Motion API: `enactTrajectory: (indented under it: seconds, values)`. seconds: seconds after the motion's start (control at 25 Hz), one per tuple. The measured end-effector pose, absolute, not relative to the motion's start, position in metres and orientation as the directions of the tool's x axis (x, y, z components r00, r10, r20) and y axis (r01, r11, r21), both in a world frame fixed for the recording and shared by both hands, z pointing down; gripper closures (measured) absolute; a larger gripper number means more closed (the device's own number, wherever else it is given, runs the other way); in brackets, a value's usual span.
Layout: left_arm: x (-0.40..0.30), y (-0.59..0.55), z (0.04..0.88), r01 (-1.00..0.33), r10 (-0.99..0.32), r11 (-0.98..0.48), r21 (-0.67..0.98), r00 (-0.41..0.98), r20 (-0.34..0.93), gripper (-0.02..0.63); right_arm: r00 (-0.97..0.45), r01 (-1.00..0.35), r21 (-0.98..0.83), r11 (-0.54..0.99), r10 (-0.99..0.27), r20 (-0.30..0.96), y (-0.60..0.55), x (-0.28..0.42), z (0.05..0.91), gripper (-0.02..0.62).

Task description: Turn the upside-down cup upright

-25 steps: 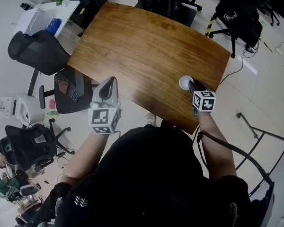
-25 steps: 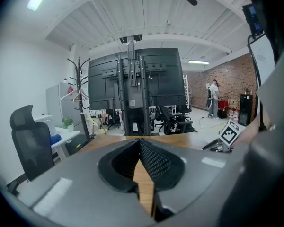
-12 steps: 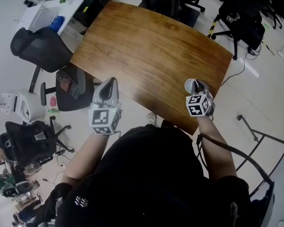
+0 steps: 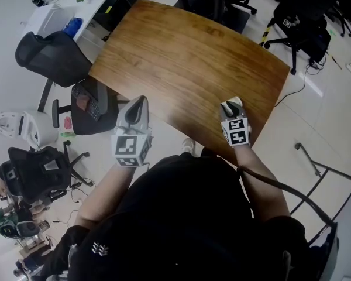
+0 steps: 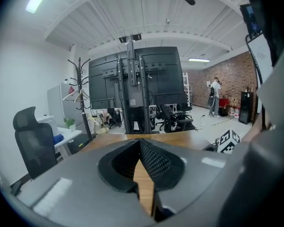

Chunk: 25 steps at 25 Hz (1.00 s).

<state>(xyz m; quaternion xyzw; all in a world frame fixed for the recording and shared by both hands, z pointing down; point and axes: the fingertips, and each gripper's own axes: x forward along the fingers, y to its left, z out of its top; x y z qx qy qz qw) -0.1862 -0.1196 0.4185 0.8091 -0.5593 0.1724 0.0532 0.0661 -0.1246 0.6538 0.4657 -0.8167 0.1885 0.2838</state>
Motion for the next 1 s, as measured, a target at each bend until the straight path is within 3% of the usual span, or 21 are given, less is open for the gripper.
enactTrajectory:
  seconds: [0.24, 0.44, 0.64, 0.84, 1.0]
  values:
    - [-0.189, -0.118, 0.416, -0.925, -0.889, -0.364, -0.109, 0.31, 0.336, 0.606, -0.44, -0.844, -0.046, 0.535, -0.64, 0.631, -0.123, 0.056, 0.649, 0.499]
    - [-0.189, -0.116, 0.415, -0.925, -0.891, -0.364, -0.109, 0.311, 0.332, 0.606, -0.393, -0.891, -0.037, 0.453, -0.726, 0.565, -0.132, 0.099, 0.627, 0.489]
    - [-0.191, -0.119, 0.416, -0.927, -0.891, -0.359, -0.105, 0.308, 0.332, 0.606, -0.391, -0.916, -0.198, 0.349, -0.666, 0.635, -0.137, 0.136, 0.656, 0.394]
    - [-0.191, -0.121, 0.413, -0.924, -0.891, -0.366, -0.112, 0.313, 0.33, 0.606, -0.476, -0.874, -0.41, 0.262, -0.635, 0.608, -0.14, 0.135, 0.666, 0.4]
    - [-0.192, -0.126, 0.408, -0.928, -0.894, -0.359, -0.103, 0.309, 0.324, 0.606, -0.476, -0.877, -0.387, 0.285, -0.635, 0.608, -0.143, 0.129, 0.663, 0.45]
